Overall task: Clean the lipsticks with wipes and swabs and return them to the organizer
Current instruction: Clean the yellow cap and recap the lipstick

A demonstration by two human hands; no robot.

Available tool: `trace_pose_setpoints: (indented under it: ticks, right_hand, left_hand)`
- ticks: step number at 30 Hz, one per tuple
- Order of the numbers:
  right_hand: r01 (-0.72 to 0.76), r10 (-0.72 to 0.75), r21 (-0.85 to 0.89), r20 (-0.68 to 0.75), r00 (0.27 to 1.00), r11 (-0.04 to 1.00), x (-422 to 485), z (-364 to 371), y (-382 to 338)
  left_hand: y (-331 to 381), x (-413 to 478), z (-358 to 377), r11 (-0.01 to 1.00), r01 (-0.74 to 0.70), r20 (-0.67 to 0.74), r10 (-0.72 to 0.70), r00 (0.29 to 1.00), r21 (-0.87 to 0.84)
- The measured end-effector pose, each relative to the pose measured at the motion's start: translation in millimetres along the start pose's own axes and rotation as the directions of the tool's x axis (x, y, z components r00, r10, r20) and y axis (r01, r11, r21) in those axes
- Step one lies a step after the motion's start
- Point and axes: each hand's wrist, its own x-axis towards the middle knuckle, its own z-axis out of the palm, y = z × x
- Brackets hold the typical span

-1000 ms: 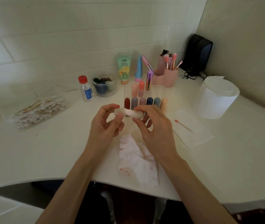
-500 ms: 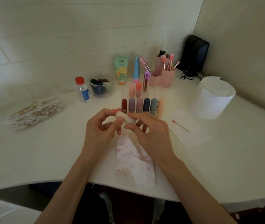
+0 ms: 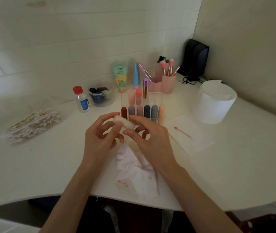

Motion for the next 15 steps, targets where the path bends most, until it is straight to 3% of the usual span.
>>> trace_pose_setpoints:
  ticks: [8,13,15]
  right_hand:
    - [-0.029,0.028,-0.03,-0.029,0.999,0.999,-1.1,-0.6,-3.3]
    - [-0.074,0.072,-0.065,-0.041,0.997,0.995,0.9,-4.0,1.4]
    - [-0.095,0.09,-0.097,-0.056,0.994,0.991,1.1,-2.5,5.2]
  left_hand:
    - [5.2,2.4,-1.9,0.999,0.033,-0.074,-0.034,0.997,-0.014]
    - [24.1,36.0,-9.2,0.996,-0.019,-0.183,0.002,0.983,-0.091]
    - [29.4,61.5,-11.9,0.998,-0.05,-0.209,0.041,0.977,-0.037]
